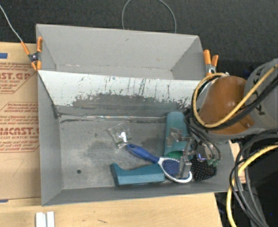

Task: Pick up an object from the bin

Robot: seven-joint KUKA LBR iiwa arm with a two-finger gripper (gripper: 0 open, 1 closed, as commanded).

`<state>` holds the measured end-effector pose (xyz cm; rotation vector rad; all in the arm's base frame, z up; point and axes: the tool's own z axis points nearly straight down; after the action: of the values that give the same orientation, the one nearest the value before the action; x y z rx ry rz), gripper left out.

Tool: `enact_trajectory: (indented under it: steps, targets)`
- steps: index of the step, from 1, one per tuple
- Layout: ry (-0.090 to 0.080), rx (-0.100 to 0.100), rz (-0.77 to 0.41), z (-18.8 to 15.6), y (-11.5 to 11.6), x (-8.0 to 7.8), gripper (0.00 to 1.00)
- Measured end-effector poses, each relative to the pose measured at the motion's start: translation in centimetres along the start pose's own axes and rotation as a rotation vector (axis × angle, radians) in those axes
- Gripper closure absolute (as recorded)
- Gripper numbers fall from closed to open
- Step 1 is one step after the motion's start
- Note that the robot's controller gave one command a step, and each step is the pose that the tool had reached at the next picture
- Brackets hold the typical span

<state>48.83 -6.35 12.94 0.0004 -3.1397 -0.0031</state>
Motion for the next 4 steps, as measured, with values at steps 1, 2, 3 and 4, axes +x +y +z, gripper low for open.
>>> enact_trajectory:
  steps: [1, 2, 3, 4]
  targets:
    - [-0.020, -0.009, 0.027, 1.9, -1.7, -0.3, 0.00]
    - [-0.042, -0.030, -0.021, 4.2, -3.5, -0.7, 0.00]
    - [-0.036, -0.036, -0.056, 4.4, -4.8, -0.9, 0.00]
    - [-0.031, -0.047, -0.048, 4.6, -4.9, -0.9, 0.00]
